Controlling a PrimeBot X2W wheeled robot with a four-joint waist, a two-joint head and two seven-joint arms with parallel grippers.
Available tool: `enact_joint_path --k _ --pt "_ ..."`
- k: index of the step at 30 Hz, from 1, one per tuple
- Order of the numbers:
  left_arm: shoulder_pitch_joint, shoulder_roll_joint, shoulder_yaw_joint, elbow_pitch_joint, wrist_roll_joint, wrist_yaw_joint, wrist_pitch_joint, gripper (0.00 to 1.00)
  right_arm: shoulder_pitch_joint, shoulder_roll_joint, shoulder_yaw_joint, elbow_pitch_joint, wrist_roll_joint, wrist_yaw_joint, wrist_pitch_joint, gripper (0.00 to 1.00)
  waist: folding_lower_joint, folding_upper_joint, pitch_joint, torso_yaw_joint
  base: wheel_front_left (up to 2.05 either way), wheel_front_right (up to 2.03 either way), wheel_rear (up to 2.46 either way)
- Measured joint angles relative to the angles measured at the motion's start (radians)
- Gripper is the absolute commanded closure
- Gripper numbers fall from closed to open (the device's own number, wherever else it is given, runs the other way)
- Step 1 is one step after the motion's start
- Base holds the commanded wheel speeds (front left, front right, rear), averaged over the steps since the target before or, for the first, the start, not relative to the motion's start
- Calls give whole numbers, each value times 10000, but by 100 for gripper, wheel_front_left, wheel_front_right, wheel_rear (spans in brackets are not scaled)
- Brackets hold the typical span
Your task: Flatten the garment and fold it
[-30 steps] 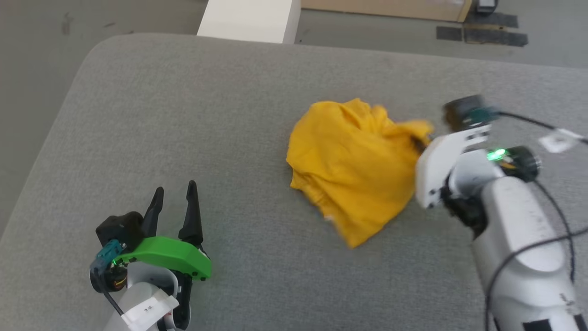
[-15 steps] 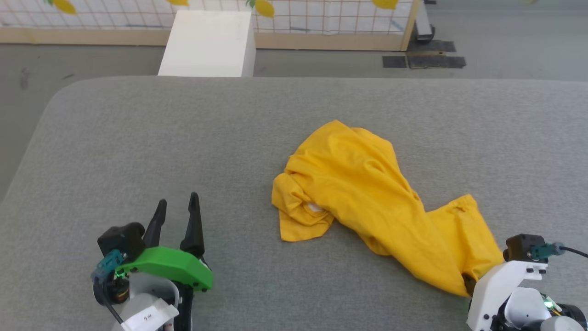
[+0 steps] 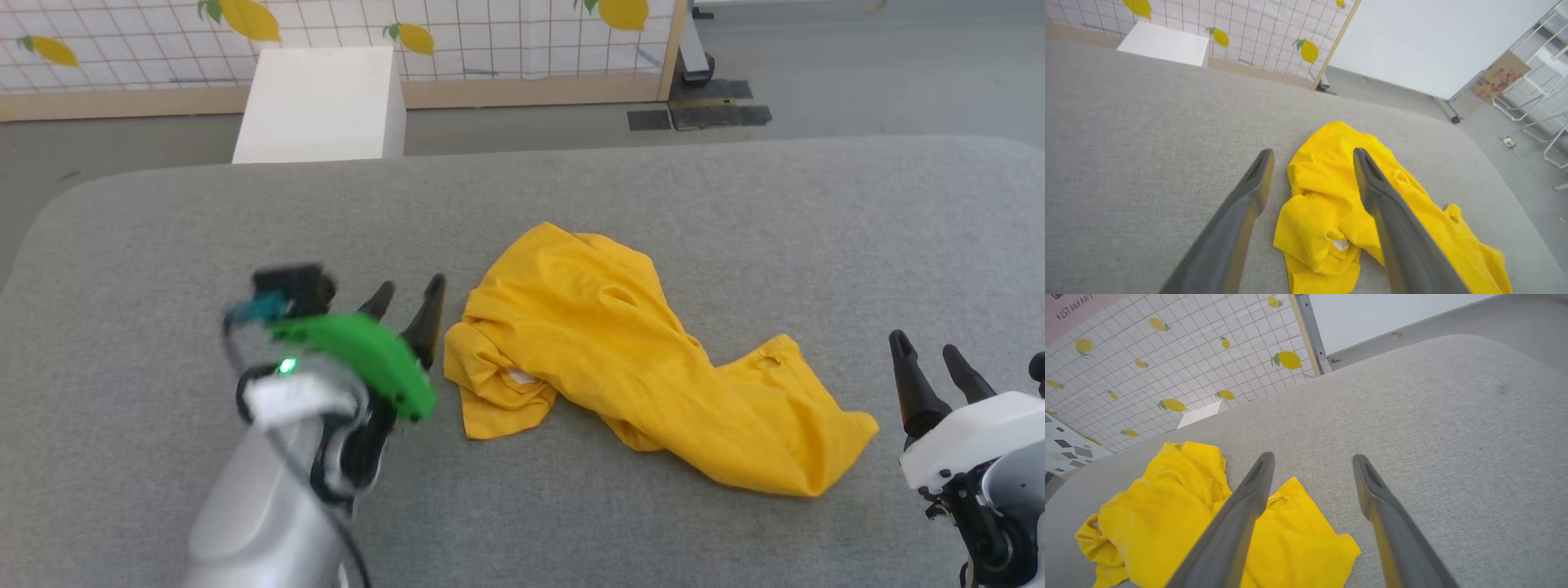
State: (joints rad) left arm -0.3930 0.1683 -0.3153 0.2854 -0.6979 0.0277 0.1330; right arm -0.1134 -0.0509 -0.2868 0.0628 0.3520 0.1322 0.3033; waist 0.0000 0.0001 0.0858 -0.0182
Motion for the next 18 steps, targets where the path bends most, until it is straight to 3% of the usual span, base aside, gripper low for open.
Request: enact_joint_path --k 7,14,15,16,18 --pt "-1960 128 -1177 1843 477 1360 4146 0 -164 13 274 228 -65 0 -75 0 0 0 426 -440 0 0 0" --pt "-2351 437 -1814 2420 848 1582 5825 0 -201 6 104 380 -100 0 -339 0 0 0 980 -903 0 0 0" --pt "-2349 418 -1808 2395 759 1570 5908 46 -201 8 56 389 -98 0 -399 0 0 0 1057 -944 0 0 0" --pt "-2349 412 -1829 2366 725 1528 5921 100 -201 8 27 401 -102 0 -408 0 0 0 1114 -969 0 0 0" --pt "-2346 372 -1797 2265 581 1419 5873 100 -201 0 -15 483 -173 0 -487 0 0 0 1222 -995 0 0 0"
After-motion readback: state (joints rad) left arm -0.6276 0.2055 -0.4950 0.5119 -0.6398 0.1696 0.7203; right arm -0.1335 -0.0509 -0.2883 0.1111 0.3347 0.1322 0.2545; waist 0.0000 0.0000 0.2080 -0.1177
